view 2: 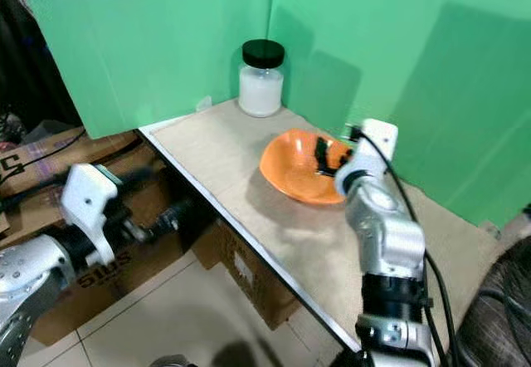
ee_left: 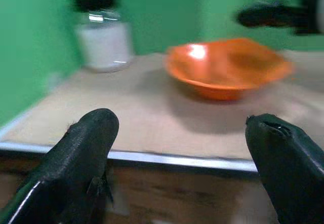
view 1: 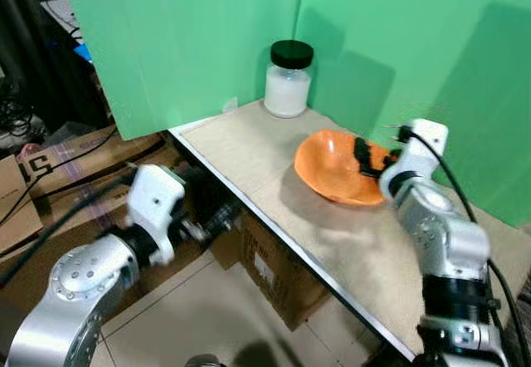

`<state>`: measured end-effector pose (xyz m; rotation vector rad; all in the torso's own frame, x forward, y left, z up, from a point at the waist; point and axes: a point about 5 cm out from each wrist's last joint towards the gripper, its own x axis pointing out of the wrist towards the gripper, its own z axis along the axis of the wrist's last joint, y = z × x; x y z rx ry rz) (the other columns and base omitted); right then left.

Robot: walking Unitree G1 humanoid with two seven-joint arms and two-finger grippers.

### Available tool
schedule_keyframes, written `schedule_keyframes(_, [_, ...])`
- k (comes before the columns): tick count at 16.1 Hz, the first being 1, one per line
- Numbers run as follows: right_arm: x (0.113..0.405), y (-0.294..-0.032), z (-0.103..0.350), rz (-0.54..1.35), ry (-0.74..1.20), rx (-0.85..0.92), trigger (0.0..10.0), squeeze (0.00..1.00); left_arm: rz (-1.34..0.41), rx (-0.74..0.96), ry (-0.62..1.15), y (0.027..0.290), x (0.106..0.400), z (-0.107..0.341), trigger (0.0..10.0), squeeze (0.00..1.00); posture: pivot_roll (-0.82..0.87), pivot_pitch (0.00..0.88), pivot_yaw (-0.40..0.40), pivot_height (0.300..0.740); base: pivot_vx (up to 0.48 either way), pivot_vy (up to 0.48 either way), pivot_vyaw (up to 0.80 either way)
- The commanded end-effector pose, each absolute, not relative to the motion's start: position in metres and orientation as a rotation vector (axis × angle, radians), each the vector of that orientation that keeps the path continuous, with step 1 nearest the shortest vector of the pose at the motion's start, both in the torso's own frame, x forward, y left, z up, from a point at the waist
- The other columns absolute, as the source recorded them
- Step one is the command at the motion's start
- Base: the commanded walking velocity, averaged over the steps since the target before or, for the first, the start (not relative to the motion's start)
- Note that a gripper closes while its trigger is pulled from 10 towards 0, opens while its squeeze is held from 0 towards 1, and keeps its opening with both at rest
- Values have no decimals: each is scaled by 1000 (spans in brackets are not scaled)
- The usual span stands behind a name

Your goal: Setting the table

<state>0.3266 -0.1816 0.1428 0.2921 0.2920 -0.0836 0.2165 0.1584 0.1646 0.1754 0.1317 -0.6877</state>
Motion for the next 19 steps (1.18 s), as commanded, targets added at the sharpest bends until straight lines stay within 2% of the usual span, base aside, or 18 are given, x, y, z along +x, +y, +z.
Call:
schedule_keyframes(1, [328,-191,142,-129,328,343,10000,129,-758,163,164,152,211,162,10000,0,159,0,-56,740,0,0,0])
schedule_keyframes(2, [328,-194,140,-142,350,356,10000,129,-773,159,175,150,210,160,10000,0,159,0,-57,740,0,0,0])
schedule_keyframes(3, [326,-196,134,-145,401,372,10000,0,-796,148,189,149,208,159,10000,0,159,0,-59,740,0,0,0])
schedule_keyframes(5, [323,-192,118,-105,520,487,10000,0,-834,127,212,149,204,157,10000,0,161,0,-66,740,0,0,0])
schedule_keyframes(6, [322,-186,113,-83,545,535,2902,0,-834,128,217,150,204,157,10000,0,163,0,-69,740,0,0,0])
schedule_keyframes(7, [322,-183,112,-75,554,552,0,0,-832,129,218,150,204,157,10000,0,165,0,-71,740,0,0,0])
schedule_keyframes(12, [326,-180,110,-68,581,662,0,0,-815,150,220,153,207,157,10000,0,169,0,-81,740,0,0,0])
schedule_keyframes(19, [326,-181,107,-77,590,685,0,0,-816,163,219,153,210,158,10000,0,169,0,-75,740,0,0,0])
